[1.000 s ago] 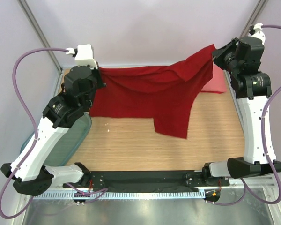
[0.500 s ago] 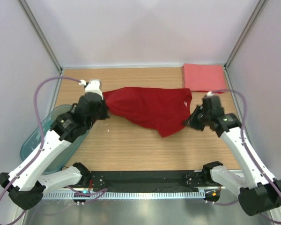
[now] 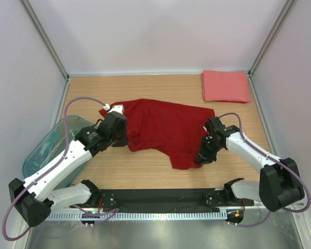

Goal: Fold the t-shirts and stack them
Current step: Flatten the tshirt out

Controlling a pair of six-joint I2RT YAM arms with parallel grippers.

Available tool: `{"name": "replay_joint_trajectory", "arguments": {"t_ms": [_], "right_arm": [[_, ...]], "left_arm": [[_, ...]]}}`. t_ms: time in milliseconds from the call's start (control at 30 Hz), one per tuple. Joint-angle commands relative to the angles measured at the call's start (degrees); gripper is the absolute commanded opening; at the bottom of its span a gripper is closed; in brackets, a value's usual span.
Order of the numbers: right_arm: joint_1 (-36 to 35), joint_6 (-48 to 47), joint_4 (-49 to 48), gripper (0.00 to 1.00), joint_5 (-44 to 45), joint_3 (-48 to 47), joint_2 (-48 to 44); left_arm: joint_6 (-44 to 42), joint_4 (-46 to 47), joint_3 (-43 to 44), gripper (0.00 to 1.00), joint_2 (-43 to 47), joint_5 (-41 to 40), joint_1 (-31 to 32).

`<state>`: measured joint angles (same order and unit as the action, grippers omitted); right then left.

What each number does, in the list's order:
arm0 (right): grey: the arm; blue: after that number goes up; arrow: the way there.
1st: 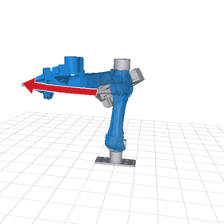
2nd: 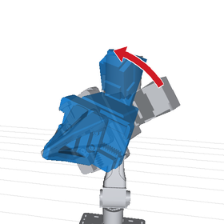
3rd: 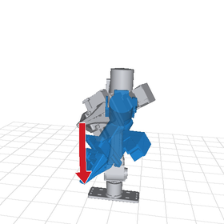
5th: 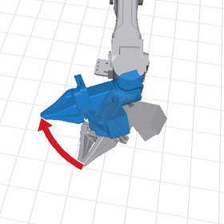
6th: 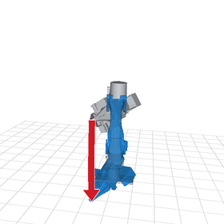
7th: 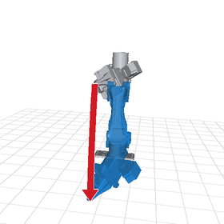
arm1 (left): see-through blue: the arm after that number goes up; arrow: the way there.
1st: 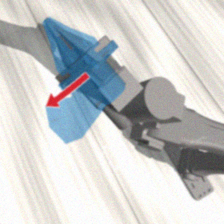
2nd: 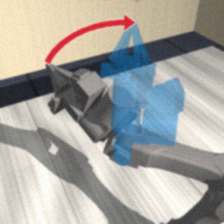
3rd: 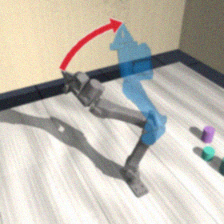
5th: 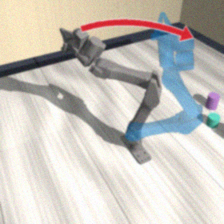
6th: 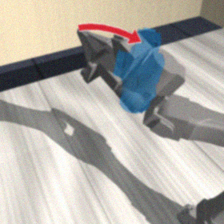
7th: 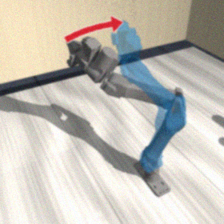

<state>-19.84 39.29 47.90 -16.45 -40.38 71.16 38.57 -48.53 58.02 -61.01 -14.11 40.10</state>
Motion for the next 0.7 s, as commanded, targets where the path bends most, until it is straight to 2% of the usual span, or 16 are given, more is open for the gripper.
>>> {"name": "replay_joint_trajectory", "arguments": {"t_ms": [0,33,133,433,667], "right_arm": [[-0.3,-4.1,1.1,0.32,1.9,-4.4,1.2],[-0.2,-4.5,1.3,0.40,2.5,-4.7,1.4],[-0.1,-4.4,1.6,0.51,2.9,-4.5,1.5],[1.1,-0.4,-2.6,0.52,2.9,0.1,0.7],[4.3,6.1,-2.9,0.52,4.6,5.0,-7.5]], "left_arm": [[-0.1,2.7,2.2,0.00,-0.7,1.4,-0.2],[-0.1,2.7,2.2,0.00,-0.8,1.4,-0.2],[-0.2,2.7,2.4,0.00,-1.0,1.5,-0.2],[-0.8,2.4,4.5,0.00,-3.8,2.3,-0.2],[-1.1,2.0,5.6,0.00,-4.6,2.2,-0.2]]}}
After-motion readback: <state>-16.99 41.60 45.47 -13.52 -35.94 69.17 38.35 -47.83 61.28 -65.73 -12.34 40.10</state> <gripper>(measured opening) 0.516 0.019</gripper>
